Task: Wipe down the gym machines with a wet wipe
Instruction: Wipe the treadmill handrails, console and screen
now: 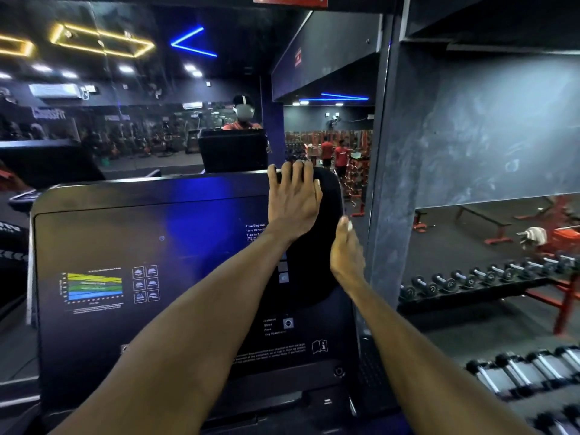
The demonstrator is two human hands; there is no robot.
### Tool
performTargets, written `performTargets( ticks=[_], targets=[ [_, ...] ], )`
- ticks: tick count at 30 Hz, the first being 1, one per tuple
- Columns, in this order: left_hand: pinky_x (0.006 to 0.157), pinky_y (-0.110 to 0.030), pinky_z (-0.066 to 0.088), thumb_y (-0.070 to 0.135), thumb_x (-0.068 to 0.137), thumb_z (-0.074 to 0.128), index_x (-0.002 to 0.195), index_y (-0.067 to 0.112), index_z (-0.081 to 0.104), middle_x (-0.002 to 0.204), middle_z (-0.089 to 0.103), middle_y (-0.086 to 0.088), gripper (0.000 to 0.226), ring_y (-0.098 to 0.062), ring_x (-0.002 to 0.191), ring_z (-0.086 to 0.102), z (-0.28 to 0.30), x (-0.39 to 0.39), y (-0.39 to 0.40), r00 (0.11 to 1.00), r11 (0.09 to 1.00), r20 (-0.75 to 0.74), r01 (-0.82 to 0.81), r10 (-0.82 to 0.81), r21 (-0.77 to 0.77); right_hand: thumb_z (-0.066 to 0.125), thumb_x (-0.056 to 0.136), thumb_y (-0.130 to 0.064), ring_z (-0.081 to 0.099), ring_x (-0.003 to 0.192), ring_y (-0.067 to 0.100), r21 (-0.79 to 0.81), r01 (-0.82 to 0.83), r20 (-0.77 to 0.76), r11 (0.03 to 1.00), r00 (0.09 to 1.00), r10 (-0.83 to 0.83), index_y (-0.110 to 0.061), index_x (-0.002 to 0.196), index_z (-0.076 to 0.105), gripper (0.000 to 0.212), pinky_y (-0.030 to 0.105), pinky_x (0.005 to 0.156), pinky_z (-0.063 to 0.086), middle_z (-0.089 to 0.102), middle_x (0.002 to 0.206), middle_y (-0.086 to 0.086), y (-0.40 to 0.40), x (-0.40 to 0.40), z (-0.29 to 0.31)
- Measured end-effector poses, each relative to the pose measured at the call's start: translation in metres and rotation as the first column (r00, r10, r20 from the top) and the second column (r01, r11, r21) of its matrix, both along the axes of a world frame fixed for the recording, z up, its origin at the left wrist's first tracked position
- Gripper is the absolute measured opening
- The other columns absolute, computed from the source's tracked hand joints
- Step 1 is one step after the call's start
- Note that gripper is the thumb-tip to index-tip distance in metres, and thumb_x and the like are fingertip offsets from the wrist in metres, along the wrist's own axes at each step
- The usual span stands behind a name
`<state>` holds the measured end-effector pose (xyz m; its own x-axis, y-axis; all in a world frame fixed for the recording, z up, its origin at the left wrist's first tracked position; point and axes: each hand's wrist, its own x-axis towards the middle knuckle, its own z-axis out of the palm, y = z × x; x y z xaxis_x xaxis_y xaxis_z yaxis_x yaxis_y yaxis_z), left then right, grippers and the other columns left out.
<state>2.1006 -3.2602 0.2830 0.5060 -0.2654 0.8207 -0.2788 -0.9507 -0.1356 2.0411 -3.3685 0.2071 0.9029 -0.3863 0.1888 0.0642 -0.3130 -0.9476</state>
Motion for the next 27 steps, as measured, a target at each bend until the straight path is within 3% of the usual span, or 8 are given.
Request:
performTargets(
  ticks=[3,9,12,15,19,23,27],
  targets=[
    [0.117,-0.059,0.013,0.049,0.103,0.015,0.145,0.006,0.033,0.144,0.04,-0.014,0.063,-0.035,0.133,0.035,-0.006,-0.003,-0.005,0.997,1.0,-0.071,-0.03,0.03,0.001,0.011,0.099,-0.067,0.038,0.142,0.029,0.062,-0.01,-0.065,0.998,0.998,0.014,-0.019,0.152,0.037,0.076,0.049,0.118,0.025,0.043,0.153,0.009,-0.006,-0.01,-0.025],
    [0.117,-0.063,-0.005,0.063,0.098,0.011,0.155,0.003,0.011,0.161,0.015,-0.017,0.082,-0.041,0.148,0.01,-0.009,-0.007,-0.005,0.987,0.999,-0.16,-0.024,0.031,0.047,0.01,0.1,-0.066,0.032,0.144,0.035,0.03,-0.01,-0.028,0.999,1.0,0.011,-0.02,0.154,0.031,0.074,0.061,0.118,0.011,0.04,0.155,0.011,0.0,-0.001,0.009],
    [0.117,-0.064,-0.009,0.069,0.095,0.014,0.155,0.002,0.002,0.164,0.001,-0.018,0.09,-0.042,0.149,-0.002,-0.012,-0.01,-0.003,0.982,0.996,-0.185,-0.017,0.033,0.089,0.012,0.103,-0.058,0.04,0.137,0.037,-0.027,0.021,-0.071,0.999,0.997,-0.023,-0.014,0.15,0.035,0.068,0.053,0.112,0.024,0.045,0.148,0.016,0.001,-0.026,-0.025],
    [0.114,-0.062,-0.016,0.07,0.094,0.018,0.155,0.001,-0.004,0.163,-0.008,-0.019,0.094,-0.043,0.149,-0.012,-0.016,-0.015,-0.006,0.976,0.996,-0.213,-0.022,0.04,0.086,0.014,0.104,-0.057,0.038,0.14,0.035,0.019,0.052,-0.164,0.998,0.985,-0.048,-0.014,0.149,0.039,0.067,0.052,0.115,0.02,0.046,0.15,0.013,-0.001,-0.054,-0.073],
    [0.115,-0.063,-0.014,0.07,0.092,0.024,0.154,0.0,-0.004,0.163,-0.008,-0.021,0.097,-0.044,0.148,-0.014,-0.019,-0.02,-0.014,0.972,0.997,-0.231,-0.033,0.047,0.063,0.011,0.101,-0.063,0.032,0.144,0.035,0.048,0.008,-0.224,0.999,0.975,0.003,-0.018,0.152,0.036,0.072,0.052,0.117,0.015,0.04,0.155,0.012,-0.007,-0.058,-0.066],
    [0.116,-0.063,-0.012,0.071,0.09,0.026,0.155,0.001,-0.005,0.163,-0.01,-0.02,0.1,-0.043,0.148,-0.017,-0.019,-0.021,-0.012,0.969,0.998,-0.242,-0.029,0.04,0.05,0.016,0.105,-0.056,0.037,0.14,0.031,0.129,-0.036,-0.079,0.991,0.996,0.046,-0.013,0.151,0.035,0.066,0.047,0.114,0.021,0.044,0.151,0.012,0.0,-0.054,-0.036],
    [0.116,-0.062,-0.013,0.071,0.09,0.028,0.155,0.002,-0.005,0.163,-0.012,-0.02,0.101,-0.043,0.147,-0.018,-0.021,-0.022,-0.012,0.969,0.999,-0.245,-0.024,0.034,0.045,0.017,0.102,-0.061,0.048,0.131,0.03,0.119,0.057,-0.113,0.991,0.993,-0.043,-0.014,0.141,0.045,0.068,0.047,0.11,0.026,0.057,0.131,0.006,0.004,-0.072,-0.099]
  ],
)
